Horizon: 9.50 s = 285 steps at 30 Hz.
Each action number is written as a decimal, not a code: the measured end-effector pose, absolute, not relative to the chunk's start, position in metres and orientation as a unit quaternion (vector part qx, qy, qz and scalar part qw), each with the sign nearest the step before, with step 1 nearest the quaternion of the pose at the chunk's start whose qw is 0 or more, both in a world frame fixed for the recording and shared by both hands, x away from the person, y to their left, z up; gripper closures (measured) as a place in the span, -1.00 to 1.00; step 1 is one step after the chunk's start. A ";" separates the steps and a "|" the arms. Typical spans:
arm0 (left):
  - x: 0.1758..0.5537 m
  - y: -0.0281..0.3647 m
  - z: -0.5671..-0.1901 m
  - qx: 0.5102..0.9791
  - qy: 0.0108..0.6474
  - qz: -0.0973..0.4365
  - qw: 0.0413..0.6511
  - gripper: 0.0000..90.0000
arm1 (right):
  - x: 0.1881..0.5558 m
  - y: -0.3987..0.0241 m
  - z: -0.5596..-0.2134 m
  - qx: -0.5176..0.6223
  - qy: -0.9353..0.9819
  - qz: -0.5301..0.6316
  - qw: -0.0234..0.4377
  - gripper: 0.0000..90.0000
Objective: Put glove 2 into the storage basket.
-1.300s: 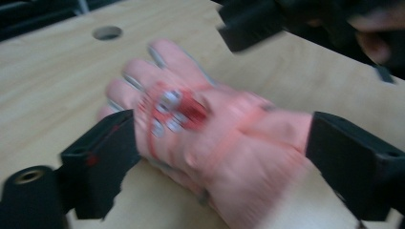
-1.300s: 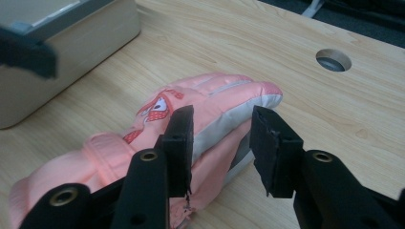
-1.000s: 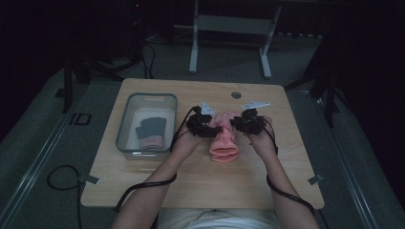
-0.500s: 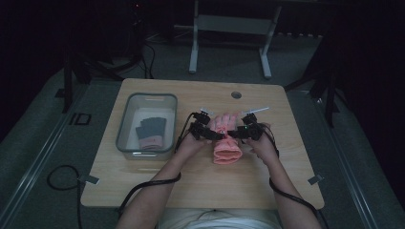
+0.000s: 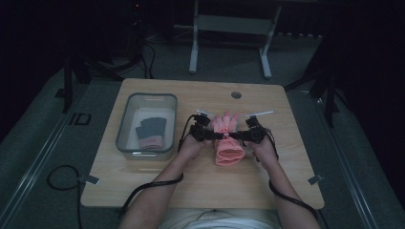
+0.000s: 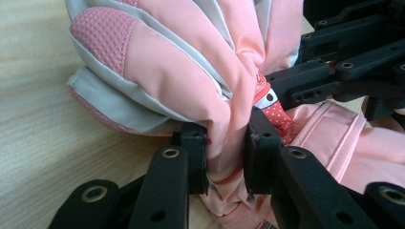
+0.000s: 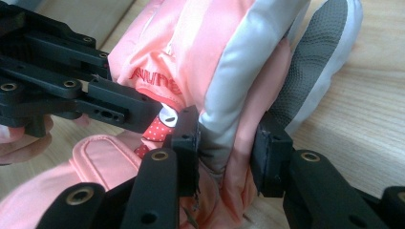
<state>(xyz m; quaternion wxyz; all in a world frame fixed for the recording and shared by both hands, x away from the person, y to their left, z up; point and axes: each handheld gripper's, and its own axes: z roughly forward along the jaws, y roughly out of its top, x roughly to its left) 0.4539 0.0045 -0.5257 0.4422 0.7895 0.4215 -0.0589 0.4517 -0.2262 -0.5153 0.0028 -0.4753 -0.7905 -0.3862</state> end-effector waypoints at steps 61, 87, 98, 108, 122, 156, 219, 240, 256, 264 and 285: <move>0.413 0.211 -0.388 0.757 0.492 0.107 0.417 0.66 | 0.468 -0.007 -0.395 -0.343 -0.824 -0.450 -0.008 0.51; 0.437 0.247 -0.462 0.748 0.541 0.054 0.380 0.65 | 0.491 0.043 -0.468 -0.382 -0.834 -0.398 0.030 0.52; 0.433 0.241 -0.475 0.747 0.564 0.037 0.350 0.65 | 0.489 0.044 -0.484 -0.385 -0.842 -0.374 0.047 0.51; 0.436 0.238 -0.479 0.750 0.574 0.036 0.325 0.52 | 0.491 0.046 -0.487 -0.381 -0.853 -0.354 0.032 0.34; 0.438 0.236 -0.484 0.748 0.581 0.097 0.307 0.07 | 0.501 0.053 -0.489 -0.368 -0.866 -0.338 -0.009 -0.03; 0.428 0.236 -0.458 0.731 0.558 0.176 0.351 -0.82 | 0.488 0.020 -0.445 -0.348 -0.841 -0.413 -0.018 -0.11; 0.315 0.104 -0.452 0.808 0.354 0.176 0.437 -0.82 | 0.434 -0.091 -0.474 -0.260 -0.860 -0.439 -0.033 -0.59; 0.293 0.064 -0.493 0.840 0.303 0.138 0.428 -0.82 | 0.416 -0.115 -0.508 -0.266 -0.862 -0.431 -0.025 -0.60; 0.286 0.057 -0.522 0.845 0.294 0.118 0.430 -0.82 | 0.403 -0.134 -0.531 -0.276 -0.859 -0.429 -0.032 -0.60; 0.285 0.058 -0.537 0.845 0.300 0.125 0.424 -0.82 | 0.395 -0.138 -0.542 -0.272 -0.860 -0.430 -0.032 -0.66; 0.287 0.059 -0.554 0.842 0.320 0.135 0.412 -0.82 | 0.389 -0.148 -0.558 -0.273 -0.860 -0.429 -0.046 -0.66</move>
